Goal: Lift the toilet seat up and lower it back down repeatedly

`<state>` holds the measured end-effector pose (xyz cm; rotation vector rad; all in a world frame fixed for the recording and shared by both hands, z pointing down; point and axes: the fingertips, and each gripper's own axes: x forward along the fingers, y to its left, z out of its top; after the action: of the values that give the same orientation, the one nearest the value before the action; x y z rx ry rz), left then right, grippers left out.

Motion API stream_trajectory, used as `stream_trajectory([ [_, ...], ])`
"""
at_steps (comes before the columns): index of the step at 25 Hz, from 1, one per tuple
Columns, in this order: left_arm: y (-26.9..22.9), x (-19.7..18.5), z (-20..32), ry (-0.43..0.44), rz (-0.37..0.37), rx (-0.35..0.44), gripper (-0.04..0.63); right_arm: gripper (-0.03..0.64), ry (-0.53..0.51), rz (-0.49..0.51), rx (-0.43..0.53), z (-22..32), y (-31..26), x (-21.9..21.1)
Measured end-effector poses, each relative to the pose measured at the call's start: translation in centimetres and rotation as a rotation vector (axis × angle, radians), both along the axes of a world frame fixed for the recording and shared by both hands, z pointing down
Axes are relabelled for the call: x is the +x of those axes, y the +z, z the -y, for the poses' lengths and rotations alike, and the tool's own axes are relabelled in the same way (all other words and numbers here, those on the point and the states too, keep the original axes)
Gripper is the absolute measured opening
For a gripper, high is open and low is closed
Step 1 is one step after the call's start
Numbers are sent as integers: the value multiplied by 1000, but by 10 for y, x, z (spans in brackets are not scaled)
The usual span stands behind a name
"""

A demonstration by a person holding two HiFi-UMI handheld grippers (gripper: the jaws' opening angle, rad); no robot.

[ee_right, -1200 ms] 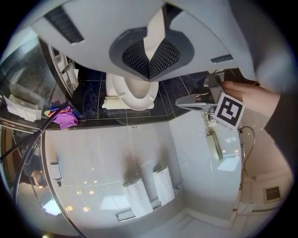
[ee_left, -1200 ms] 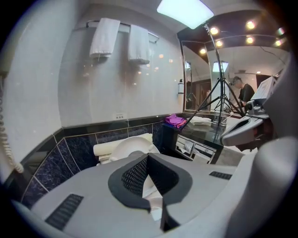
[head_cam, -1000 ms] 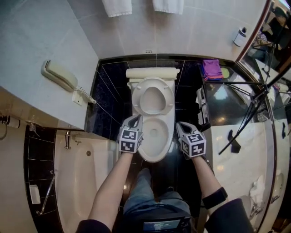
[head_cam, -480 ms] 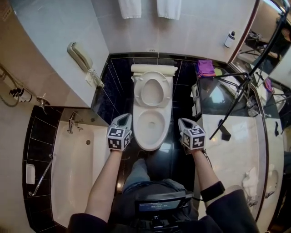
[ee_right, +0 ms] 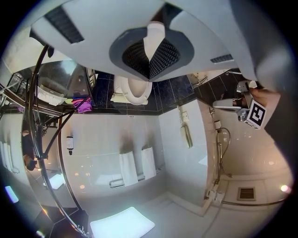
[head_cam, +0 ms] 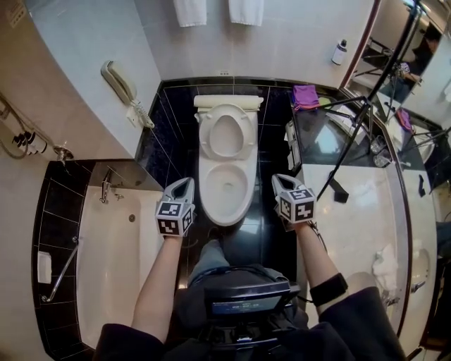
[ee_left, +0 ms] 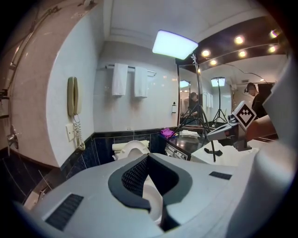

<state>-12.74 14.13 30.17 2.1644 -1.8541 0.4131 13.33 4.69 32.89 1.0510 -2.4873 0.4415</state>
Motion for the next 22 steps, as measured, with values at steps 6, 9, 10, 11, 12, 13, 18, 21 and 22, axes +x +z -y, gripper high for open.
stream_trajectory([
  [6,7,9,-14,5,2,-14,-9,17,4,-6,-31,-15,15,12],
  [9,5,10,-13,6,9,-6,-8,17,9,-7,-44,-17,21,17],
  [10,5,10,-12,6,10,-4,-8,17,10,-7,-47,-16,22,18],
  [11,4,10,-11,6,12,-3,-8,17,12,-6,-50,-15,23,18],
  [12,4,9,-10,6,14,-2,-8,17,13,-5,-52,-15,24,17],
  [13,4,9,-9,7,15,-3,-8,17,14,-5,-53,-14,24,17],
  [18,10,11,-2,13,11,-17,-8,17,14,-1,-62,-9,27,15],
  [21,15,11,4,15,9,-30,-8,17,14,-4,-66,-3,30,13],
  [22,17,10,6,16,9,-34,-8,17,18,-10,-64,0,32,12],
])
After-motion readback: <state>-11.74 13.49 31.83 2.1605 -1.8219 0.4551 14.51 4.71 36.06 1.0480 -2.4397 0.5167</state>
